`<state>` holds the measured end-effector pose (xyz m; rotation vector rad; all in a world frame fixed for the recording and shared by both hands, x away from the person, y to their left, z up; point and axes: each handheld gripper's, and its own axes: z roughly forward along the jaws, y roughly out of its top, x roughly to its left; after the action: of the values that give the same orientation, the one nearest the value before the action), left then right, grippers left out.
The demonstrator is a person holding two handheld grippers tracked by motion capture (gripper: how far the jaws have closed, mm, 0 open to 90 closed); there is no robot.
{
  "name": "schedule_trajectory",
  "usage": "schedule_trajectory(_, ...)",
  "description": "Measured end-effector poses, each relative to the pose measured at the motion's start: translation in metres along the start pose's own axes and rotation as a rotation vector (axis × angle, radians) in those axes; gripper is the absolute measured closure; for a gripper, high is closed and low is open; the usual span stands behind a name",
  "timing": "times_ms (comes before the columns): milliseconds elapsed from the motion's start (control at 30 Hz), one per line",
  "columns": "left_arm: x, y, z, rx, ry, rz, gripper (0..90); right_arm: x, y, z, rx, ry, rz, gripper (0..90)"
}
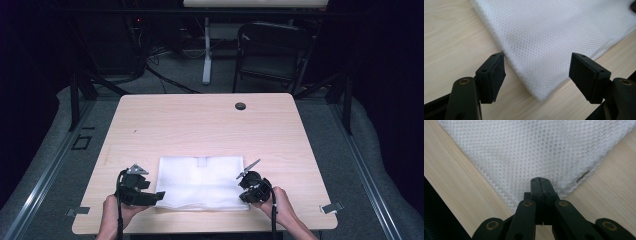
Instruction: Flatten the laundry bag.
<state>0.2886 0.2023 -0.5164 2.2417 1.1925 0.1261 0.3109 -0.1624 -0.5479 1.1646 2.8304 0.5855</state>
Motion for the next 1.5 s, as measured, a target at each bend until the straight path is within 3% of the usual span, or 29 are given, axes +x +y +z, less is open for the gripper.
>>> schedule_trajectory(67, -0.002, 0.002, 0.003, 0.006, -0.018, 0.014, 31.3, 0.0, 0.0, -0.005, -0.02, -0.01, -0.009, 90.0)
schedule_trajectory(133, -0.006, 0.008, 0.013, 0.037, -0.039, 0.071, 38.6, 0.0, 0.001, -0.015, -0.097, -0.002, -0.017, 88.1)
schedule_trajectory(200, -0.007, 0.011, 0.019, 0.045, -0.046, 0.084, 40.9, 0.001, 0.001, -0.015, -0.117, 0.006, -0.021, 87.2)
schedule_trajectory(333, -0.008, 0.016, 0.033, 0.087, -0.063, 0.112, 55.5, 0.005, 0.006, -0.004, -0.081, -0.006, -0.043, 86.9)
schedule_trajectory(400, -0.008, 0.018, 0.041, 0.109, -0.063, 0.122, 60.7, 0.005, 0.006, 0.007, -0.027, -0.032, -0.06, 88.4)
schedule_trajectory(500, -0.007, 0.018, 0.046, 0.128, -0.071, 0.118, 64.6, 0.006, 0.006, 0.007, -0.019, -0.036, -0.064, 90.0)
schedule_trajectory(600, -0.011, 0.015, 0.054, 0.184, -0.091, 0.146, 65.5, 0.006, 0.003, 0.006, -0.01, -0.027, -0.063, 90.0)
schedule_trajectory(667, -0.012, 0.015, 0.055, 0.192, -0.088, 0.151, 65.6, 0.006, 0.002, 0.006, -0.018, -0.028, -0.054, 90.0)
schedule_trajectory(1033, -0.018, 0.01, 0.058, 0.179, -0.113, 0.146, 66.2, 0.008, -0.005, 0.002, 0.014, -0.02, -0.058, 89.5)
schedule_trajectory(1233, -0.017, 0.01, 0.057, 0.18, -0.129, 0.143, 63.6, 0.011, -0.004, -0.006, -0.032, -0.03, -0.11, 76.9)
schedule_trajectory(1267, -0.016, 0.01, 0.058, 0.176, -0.134, 0.14, 63.7, 0.015, -0.004, -0.011, -0.06, 0.001, -0.135, 71.9)
schedule_trajectory(1300, -0.016, 0.01, 0.058, 0.176, -0.134, 0.14, 63.8, 0.015, -0.004, -0.011, -0.06, 0.001, -0.135, 71.9)
schedule_trajectory(1333, -0.015, 0.01, 0.058, 0.175, -0.133, 0.135, 63.7, 0.02, -0.004, -0.012, -0.066, 0.025, -0.15, 65.9)
schedule_trajectory(1500, -0.016, 0.01, 0.057, 0.179, -0.134, 0.144, 63.6, 0.027, -0.004, -0.009, -0.044, 0.045, -0.183, 61.4)
